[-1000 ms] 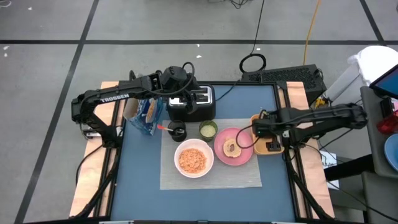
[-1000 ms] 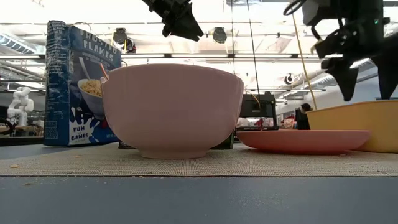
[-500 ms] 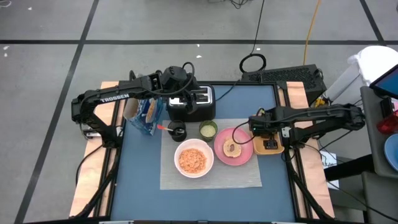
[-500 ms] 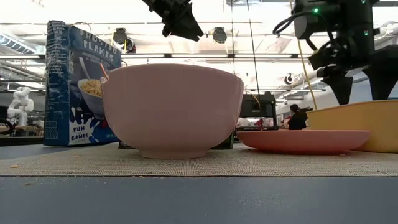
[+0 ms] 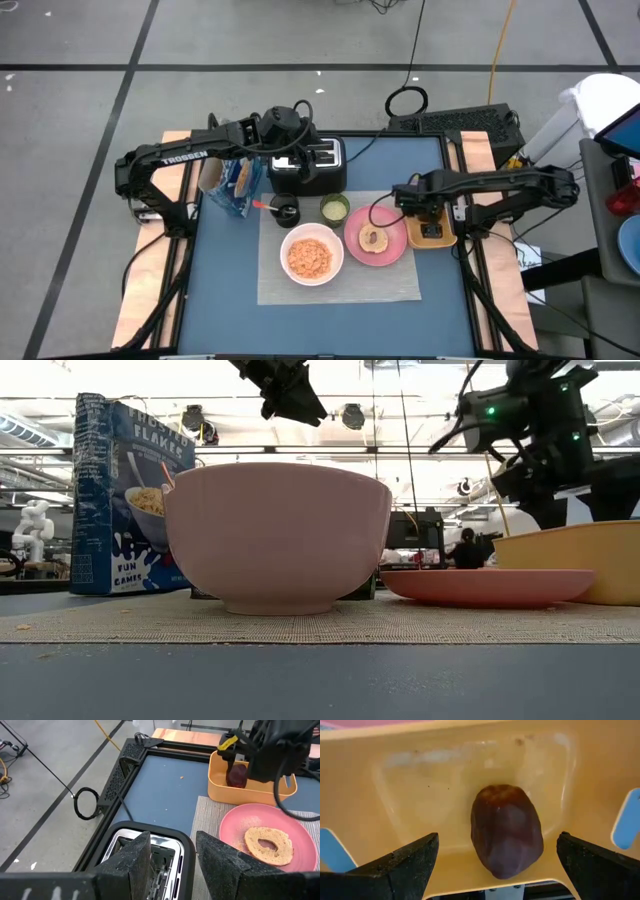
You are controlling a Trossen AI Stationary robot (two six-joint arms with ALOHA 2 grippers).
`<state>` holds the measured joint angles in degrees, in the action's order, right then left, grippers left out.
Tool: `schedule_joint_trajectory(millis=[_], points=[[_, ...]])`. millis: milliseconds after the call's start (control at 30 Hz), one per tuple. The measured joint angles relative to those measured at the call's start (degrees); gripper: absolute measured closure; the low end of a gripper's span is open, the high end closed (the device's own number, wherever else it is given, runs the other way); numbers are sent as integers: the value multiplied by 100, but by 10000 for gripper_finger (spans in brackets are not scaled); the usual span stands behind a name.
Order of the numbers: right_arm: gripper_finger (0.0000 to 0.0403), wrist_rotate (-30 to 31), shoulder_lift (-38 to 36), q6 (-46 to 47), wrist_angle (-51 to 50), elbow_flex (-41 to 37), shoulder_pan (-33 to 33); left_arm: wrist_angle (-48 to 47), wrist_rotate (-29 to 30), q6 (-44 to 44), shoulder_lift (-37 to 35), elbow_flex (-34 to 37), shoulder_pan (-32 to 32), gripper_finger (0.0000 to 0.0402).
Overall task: Arrange a breakfast setting
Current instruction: Put the apple on the top right of the gray mat
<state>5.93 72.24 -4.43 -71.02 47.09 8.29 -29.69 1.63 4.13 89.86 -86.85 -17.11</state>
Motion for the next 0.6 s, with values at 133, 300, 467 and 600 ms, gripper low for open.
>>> schedule_joint_trajectory(millis=[133,300,467,600], points=[[12,2,267,2,-2,0,5,-1,0,4,0,0,0,236],[12,2,493,0,-7,2,5,-1,0,6,0,0,1,236],[12,-5,596,-23,-11,2,5,-1,-1,6,0,0,-1,236],[12,-7,628,-20,-10,2,5,-1,0,8,2,0,1,236]])
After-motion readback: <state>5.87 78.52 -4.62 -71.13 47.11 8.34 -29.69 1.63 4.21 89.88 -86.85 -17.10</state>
